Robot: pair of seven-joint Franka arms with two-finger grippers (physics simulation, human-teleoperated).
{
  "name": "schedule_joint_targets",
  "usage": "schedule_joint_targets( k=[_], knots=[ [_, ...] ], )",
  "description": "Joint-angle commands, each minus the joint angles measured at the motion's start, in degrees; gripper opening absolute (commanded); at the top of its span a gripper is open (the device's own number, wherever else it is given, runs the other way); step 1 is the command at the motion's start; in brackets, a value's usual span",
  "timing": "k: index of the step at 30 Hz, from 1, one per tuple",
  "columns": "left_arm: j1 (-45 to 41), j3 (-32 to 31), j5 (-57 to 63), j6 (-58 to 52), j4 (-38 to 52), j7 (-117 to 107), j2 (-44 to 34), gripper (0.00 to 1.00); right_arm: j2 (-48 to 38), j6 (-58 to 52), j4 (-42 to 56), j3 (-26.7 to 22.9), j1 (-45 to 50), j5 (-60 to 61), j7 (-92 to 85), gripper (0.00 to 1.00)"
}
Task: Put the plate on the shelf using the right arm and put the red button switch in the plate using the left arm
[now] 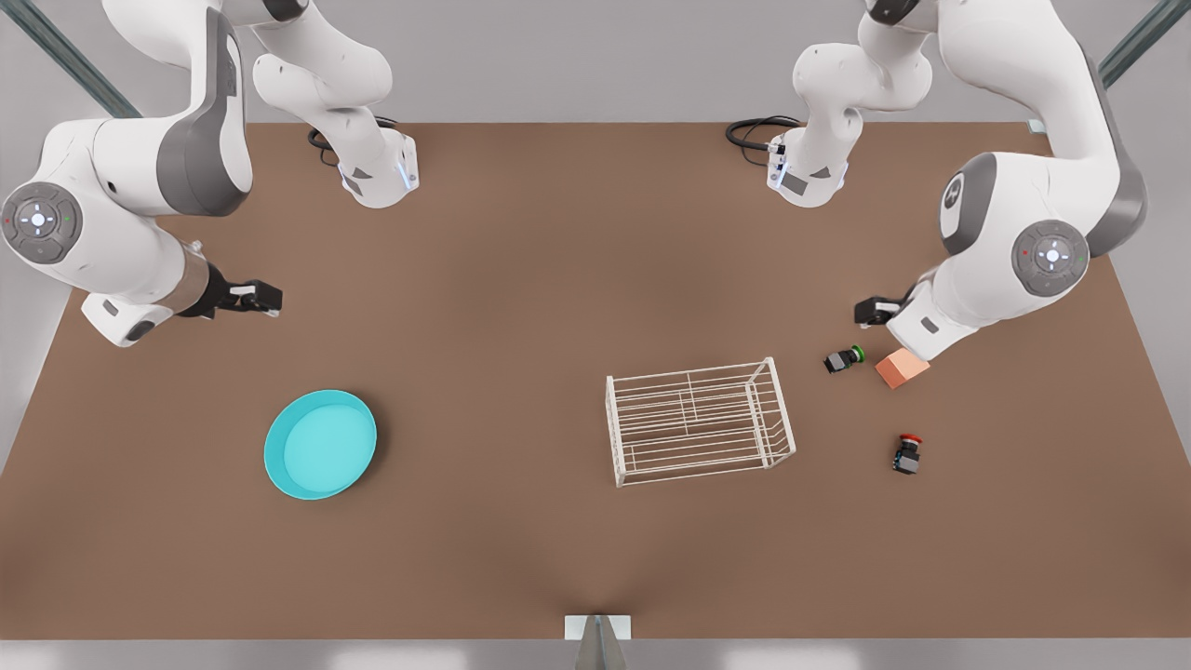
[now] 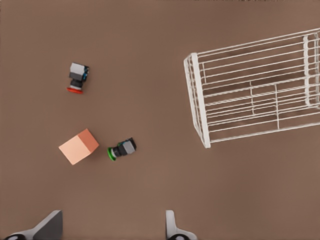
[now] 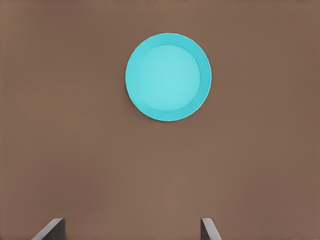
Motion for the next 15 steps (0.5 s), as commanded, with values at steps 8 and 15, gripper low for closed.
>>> schedule_joint_targets(
  k=[8, 15],
  knots=[
    [0.1, -0.1, -0.2, 1.1, 0.8, -1.5, 0.4, 1.00, 23.3, 13.5, 12.9, -0.2, -8.1, 4.3, -22.5, 1.00],
    [-0.2, -0.2, -0.8, 1.1, 0.6, -1.5, 0.4, 1.00, 34.5, 28.4, 12.5, 0.0, -14.3, 15.7, -41.1, 1.00]
  ],
)
